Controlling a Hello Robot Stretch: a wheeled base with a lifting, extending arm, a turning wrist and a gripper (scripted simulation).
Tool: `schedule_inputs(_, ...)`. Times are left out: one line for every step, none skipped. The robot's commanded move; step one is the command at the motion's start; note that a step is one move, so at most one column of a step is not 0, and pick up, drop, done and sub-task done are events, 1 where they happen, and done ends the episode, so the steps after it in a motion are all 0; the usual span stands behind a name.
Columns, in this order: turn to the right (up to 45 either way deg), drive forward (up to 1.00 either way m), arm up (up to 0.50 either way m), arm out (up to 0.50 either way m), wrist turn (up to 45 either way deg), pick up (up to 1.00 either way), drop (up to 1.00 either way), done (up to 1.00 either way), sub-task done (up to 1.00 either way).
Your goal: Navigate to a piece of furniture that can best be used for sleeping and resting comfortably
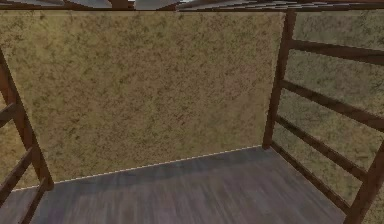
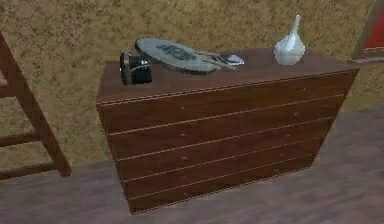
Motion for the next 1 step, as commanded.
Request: schedule_inputs(0.0, 0.00, 0.00, 0.00, 0.0, 0.00, 0.00, 1.00, 0.00)
